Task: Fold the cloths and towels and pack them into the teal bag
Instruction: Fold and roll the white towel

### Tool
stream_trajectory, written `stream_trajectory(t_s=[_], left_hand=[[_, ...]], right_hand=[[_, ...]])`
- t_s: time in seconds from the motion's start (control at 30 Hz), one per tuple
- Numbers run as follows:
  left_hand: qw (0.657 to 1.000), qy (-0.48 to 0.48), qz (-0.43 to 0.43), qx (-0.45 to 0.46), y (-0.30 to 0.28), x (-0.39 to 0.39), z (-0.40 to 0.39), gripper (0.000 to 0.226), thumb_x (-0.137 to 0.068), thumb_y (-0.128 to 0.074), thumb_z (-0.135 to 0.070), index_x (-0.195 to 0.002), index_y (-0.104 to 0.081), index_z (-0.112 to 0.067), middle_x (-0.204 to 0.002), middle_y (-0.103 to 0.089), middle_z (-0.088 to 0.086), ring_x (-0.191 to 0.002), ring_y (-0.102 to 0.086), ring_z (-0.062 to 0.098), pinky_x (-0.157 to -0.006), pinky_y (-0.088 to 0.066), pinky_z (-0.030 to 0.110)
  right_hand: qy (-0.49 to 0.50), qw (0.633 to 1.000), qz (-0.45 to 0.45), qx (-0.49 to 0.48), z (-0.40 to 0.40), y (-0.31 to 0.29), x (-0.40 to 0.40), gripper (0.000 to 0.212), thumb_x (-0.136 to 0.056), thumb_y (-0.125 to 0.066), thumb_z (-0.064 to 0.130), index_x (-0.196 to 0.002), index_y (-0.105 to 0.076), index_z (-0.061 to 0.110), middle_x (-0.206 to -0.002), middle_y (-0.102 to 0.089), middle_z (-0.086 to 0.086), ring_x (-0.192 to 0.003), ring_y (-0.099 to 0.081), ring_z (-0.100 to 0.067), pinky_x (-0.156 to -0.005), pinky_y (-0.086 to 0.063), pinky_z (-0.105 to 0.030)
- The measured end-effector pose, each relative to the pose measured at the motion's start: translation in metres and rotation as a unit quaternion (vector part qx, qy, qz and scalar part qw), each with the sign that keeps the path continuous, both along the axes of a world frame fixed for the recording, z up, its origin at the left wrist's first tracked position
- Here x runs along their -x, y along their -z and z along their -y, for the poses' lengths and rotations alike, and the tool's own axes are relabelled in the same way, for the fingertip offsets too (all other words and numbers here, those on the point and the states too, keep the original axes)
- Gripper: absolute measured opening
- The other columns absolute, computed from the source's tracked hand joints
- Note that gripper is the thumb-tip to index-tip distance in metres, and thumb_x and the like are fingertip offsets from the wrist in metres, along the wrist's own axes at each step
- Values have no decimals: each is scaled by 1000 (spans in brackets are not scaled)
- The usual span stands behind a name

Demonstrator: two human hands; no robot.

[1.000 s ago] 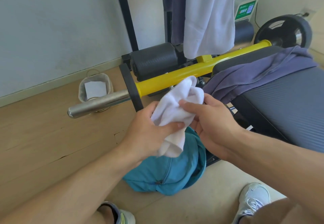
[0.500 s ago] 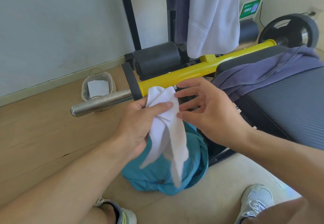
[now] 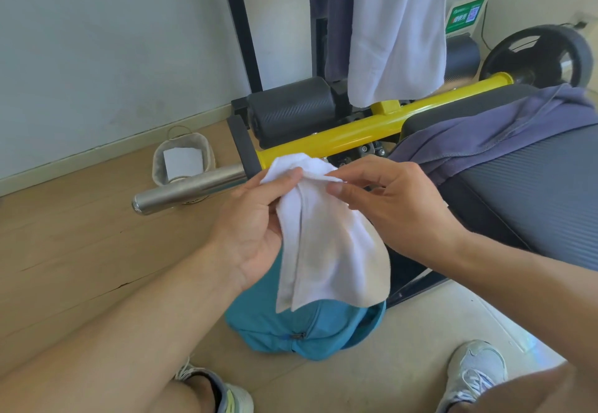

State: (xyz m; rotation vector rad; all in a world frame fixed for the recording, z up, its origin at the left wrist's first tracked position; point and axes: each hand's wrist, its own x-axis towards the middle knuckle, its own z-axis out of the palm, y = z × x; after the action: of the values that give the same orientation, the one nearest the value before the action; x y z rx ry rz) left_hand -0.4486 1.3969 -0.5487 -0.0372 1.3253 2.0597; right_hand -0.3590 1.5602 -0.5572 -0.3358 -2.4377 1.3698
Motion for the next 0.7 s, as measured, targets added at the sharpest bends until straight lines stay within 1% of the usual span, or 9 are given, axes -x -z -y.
stream_trajectory(t_s=[0.07,0.13,0.2,0.27,0.33,0.47,0.53,0.6,0.7], left_hand=[[1000,-8,-2,24,2,2,1,32,-89,-67,-9,-119,-70,0,-113,-75,20,-92,-72,23,-87,-60,35],[998,-2,-26,59,6,2,1,24,-92,-66,-9,-115,-72,-3,-111,-76,17,-90,-73,21,-88,-59,35],[993,33,-62,94,7,0,1,21,-94,-64,-12,-111,-75,-7,-106,-78,12,-87,-74,18,-83,-58,32],[987,70,-85,119,8,-4,0,20,-97,-62,-17,-108,-77,-10,-103,-78,12,-86,-73,19,-79,-59,31],[977,84,-122,152,10,-4,0,20,-99,-61,-21,-105,-79,-14,-102,-78,14,-88,-72,24,-82,-56,37],[954,86,-209,197,14,-4,-1,13,-98,-65,-29,-94,-77,-28,-93,-77,7,-84,-69,24,-79,-52,41],[947,92,-234,199,15,-5,-1,18,-98,-65,-28,-83,-76,-33,-90,-75,4,-83,-67,22,-78,-51,40],[945,105,-246,188,16,-6,-1,25,-99,-63,-23,-80,-77,-31,-88,-74,3,-82,-67,19,-76,-52,36],[946,118,-249,172,16,-8,-1,26,-102,-55,-16,-93,-80,-19,-92,-77,7,-82,-71,19,-74,-56,32]], right_hand=[[-14,1000,8,-2,1,0,-1,9,-94,-67,39,-97,-74,41,-97,-71,20,-90,-66,1,-75,-48,-15],[-19,1000,9,-8,3,-1,-2,10,-97,-63,39,-93,-71,43,-96,-70,24,-92,-65,5,-76,-48,-14],[-25,1000,14,-13,4,0,-2,12,-99,-60,38,-99,-72,39,-97,-72,17,-93,-66,-2,-81,-54,-27],[-49,999,23,-4,6,-1,-3,14,-101,-58,35,-103,-71,36,-96,-74,11,-89,-69,-10,-80,-56,-39],[-71,997,28,-5,7,-1,-4,14,-101,-58,33,-104,-72,34,-93,-74,6,-87,-69,-14,-79,-56,-41],[-53,998,14,4,8,-1,-4,4,-94,-69,35,-95,-69,32,-81,-70,6,-70,-63,-9,-64,-53,-30],[-38,999,8,5,7,0,-3,9,-90,-73,39,-89,-69,31,-78,-71,11,-67,-61,-6,-59,-50,-23],[-24,1000,6,-1,5,-1,-4,11,-87,-76,40,-85,-72,30,-69,-66,21,-61,-57,-1,-54,-41,-12],[-5,1000,13,-17,1,-3,-4,10,-85,-77,39,-84,-77,28,-59,-60,28,-58,-54,4,-53,-39,-8]])
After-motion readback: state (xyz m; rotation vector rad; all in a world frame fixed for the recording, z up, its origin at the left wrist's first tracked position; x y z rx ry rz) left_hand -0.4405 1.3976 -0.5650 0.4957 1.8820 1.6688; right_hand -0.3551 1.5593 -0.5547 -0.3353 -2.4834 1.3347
